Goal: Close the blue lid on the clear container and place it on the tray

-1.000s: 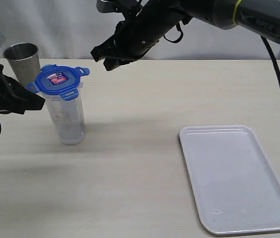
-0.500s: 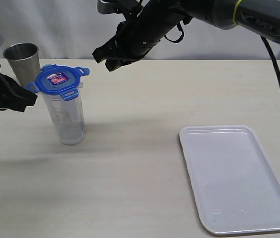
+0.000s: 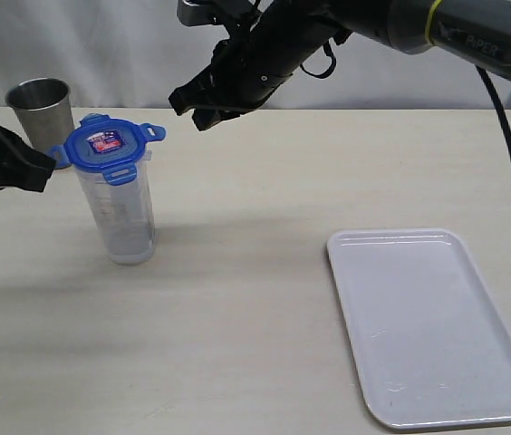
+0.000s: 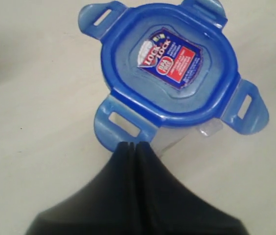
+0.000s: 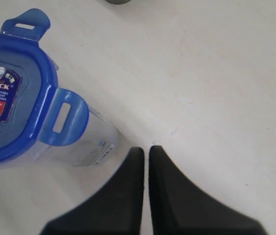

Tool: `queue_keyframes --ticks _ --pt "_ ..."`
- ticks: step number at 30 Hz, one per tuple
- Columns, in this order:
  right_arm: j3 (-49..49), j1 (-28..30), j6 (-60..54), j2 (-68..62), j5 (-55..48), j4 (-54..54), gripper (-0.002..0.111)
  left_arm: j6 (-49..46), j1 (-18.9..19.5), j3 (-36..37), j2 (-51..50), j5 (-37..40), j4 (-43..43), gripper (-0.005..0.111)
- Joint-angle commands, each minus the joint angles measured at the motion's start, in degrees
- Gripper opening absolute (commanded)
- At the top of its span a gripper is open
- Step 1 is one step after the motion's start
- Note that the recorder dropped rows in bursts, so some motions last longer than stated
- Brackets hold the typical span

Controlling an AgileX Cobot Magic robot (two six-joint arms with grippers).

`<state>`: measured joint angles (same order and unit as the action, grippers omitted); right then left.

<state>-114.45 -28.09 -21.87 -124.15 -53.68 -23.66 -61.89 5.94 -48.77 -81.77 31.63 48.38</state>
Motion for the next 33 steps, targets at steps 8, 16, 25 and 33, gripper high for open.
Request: queue_keyframes --ticks 8,16,25,33 --pt "0.1 0.2 0.1 0.8 -0.3 0.7 0.004 0.9 -0.4 0.0 2.4 -2.2 0.3 0.000" --pt "0.1 0.2 0.3 0.8 -0.3 0.7 0.004 0.7 -0.9 0.6 4.4 4.3 0.6 0.000" --pt "0.1 0.2 0.7 0.8 -1.7 0.7 0.004 0.5 -1.3 2.6 1.8 -0.9 0.3 0.000" --pt "0.1 0.2 0.7 0.8 -1.8 0.8 0.004 -1.2 -1.3 2.6 -0.6 -4.5 2.0 0.000"
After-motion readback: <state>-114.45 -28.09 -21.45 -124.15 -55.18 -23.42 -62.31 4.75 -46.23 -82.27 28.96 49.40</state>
